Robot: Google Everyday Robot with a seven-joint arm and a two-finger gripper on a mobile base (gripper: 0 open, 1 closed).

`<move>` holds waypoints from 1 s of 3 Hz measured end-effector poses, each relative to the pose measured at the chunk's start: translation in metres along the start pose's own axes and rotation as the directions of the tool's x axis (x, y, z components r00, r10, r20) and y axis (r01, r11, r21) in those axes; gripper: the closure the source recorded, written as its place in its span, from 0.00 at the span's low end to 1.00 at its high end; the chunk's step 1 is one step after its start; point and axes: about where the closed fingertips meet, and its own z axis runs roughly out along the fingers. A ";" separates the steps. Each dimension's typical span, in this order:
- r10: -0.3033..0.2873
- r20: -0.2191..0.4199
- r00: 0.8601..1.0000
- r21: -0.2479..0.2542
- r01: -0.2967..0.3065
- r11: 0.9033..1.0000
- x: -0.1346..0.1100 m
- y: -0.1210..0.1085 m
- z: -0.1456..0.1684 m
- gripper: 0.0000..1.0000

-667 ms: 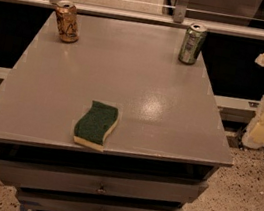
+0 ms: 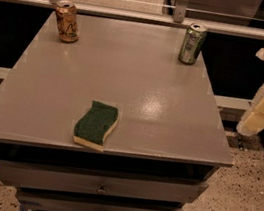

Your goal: Move green can near sponge

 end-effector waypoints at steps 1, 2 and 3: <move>0.057 0.093 0.994 0.052 -0.062 0.997 -0.004 -0.042 0.026 0.00; 0.130 0.224 0.966 0.093 -0.154 0.984 -0.015 -0.090 0.056 0.00; 0.205 0.380 0.902 0.081 -0.254 0.964 -0.031 -0.133 0.086 0.00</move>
Offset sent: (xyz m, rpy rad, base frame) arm 0.1778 -0.0073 -0.0310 0.3961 -0.2426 -0.1723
